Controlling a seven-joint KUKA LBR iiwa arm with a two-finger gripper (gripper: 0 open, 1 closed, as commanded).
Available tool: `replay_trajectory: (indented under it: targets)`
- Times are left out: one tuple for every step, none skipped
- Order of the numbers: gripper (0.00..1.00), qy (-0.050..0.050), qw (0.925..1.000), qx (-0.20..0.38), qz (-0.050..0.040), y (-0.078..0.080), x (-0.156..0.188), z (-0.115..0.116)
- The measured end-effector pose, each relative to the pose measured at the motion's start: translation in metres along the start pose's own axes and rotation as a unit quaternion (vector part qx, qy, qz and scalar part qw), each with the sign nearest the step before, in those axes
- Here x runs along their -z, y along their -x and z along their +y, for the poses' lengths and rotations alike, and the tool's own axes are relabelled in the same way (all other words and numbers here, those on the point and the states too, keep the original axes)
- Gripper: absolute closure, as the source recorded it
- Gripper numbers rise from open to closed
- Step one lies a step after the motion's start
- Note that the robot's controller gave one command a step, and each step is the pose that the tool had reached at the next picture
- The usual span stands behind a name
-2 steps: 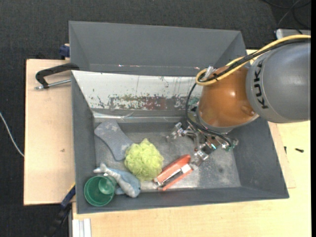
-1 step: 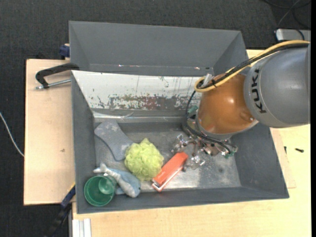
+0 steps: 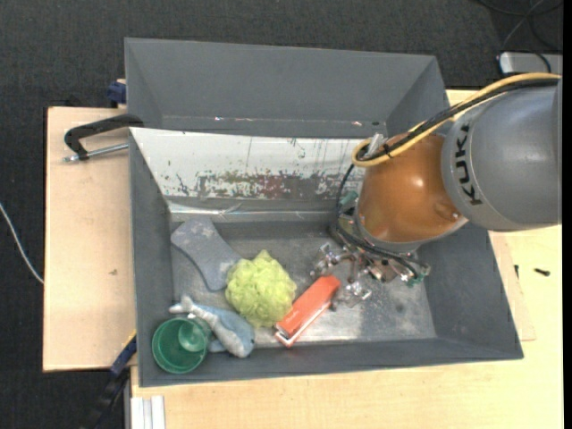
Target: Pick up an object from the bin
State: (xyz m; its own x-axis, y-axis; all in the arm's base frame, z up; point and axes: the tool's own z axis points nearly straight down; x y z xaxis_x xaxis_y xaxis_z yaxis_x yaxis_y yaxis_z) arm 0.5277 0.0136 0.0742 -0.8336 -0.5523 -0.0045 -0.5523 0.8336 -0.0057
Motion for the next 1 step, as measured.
replay_trajectory:
  targets:
    - [0.00, 0.004, 0.9995, 0.030, 0.0015, 0.0094, 0.0630, 0.0033]
